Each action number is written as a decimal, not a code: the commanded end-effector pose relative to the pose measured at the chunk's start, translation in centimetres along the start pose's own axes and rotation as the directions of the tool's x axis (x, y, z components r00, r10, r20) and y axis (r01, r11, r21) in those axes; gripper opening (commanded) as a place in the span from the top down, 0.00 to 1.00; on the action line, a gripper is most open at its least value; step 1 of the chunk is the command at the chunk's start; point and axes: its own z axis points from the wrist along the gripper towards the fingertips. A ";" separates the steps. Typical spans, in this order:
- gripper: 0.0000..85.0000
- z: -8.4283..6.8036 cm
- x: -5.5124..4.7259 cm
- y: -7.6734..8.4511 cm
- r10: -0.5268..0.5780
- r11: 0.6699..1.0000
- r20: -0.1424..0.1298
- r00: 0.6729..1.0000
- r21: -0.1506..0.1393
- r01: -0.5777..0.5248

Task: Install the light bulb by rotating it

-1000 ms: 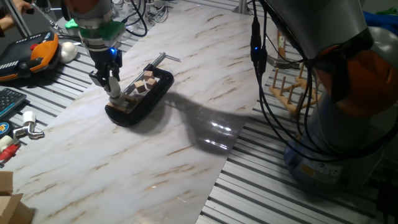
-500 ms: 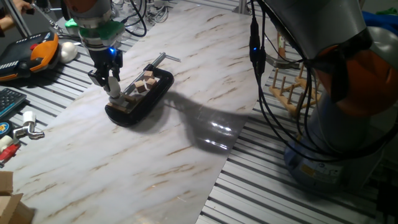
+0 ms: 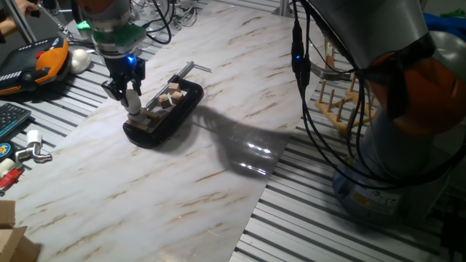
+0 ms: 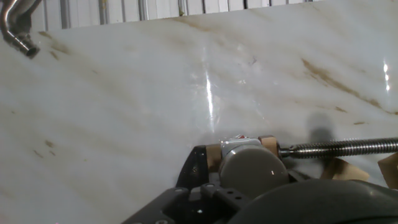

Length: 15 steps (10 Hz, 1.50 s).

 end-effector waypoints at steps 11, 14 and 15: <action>1.00 -0.4 -0.2 0.1 0.123 0.992 -0.014 0.992 0.014 -0.123; 1.00 -0.3 -0.1 0.1 0.175 0.985 -0.006 0.985 0.014 -0.175; 1.00 -0.3 -0.1 0.1 0.196 0.981 0.000 0.981 0.014 -0.196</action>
